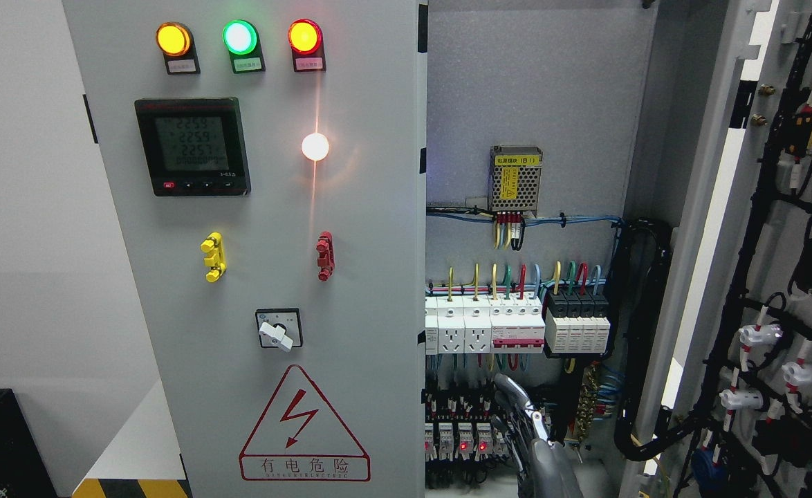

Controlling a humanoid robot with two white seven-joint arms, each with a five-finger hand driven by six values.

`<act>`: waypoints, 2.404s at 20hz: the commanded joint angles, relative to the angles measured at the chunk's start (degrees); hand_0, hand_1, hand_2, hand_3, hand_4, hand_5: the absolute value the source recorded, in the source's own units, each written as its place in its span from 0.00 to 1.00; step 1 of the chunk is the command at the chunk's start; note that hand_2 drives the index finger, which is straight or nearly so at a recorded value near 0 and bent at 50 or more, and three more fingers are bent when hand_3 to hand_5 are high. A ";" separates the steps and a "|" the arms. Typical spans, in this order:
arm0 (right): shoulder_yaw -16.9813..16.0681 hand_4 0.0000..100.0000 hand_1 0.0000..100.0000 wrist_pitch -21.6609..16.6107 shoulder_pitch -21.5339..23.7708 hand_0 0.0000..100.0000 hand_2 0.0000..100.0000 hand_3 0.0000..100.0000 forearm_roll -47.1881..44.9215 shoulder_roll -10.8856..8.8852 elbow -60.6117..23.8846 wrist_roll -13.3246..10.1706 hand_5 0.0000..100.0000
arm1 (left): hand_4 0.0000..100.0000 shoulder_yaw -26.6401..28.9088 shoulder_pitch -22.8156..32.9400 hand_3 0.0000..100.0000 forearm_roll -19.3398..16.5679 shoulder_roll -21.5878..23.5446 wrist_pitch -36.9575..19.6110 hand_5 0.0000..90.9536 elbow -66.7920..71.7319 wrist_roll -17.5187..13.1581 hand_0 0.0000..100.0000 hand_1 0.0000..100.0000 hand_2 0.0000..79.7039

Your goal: Open door with both hands

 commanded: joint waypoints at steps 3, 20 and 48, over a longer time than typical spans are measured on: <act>-0.23 0.00 0.00 2.80 -7.98 0.19 0.00 0.00 -0.76 1.32 4.11 0.16 0.00 | 0.00 0.22 1.87 0.00 0.14 -0.85 -0.44 0.00 0.18 0.03 0.00 0.00 0.00; -1.99 0.00 0.00 5.35 -22.31 0.19 0.00 0.00 -0.85 0.61 19.76 0.43 0.00 | 0.00 -0.04 1.87 0.00 0.22 -1.73 -0.53 0.00 -0.09 0.03 0.00 0.00 0.00; -4.98 0.00 0.00 7.72 -26.88 0.19 0.00 0.00 -7.00 -0.97 22.22 5.00 0.00 | 0.00 -0.04 1.60 0.00 0.14 -1.82 -0.53 0.00 -1.57 0.03 0.00 0.00 0.00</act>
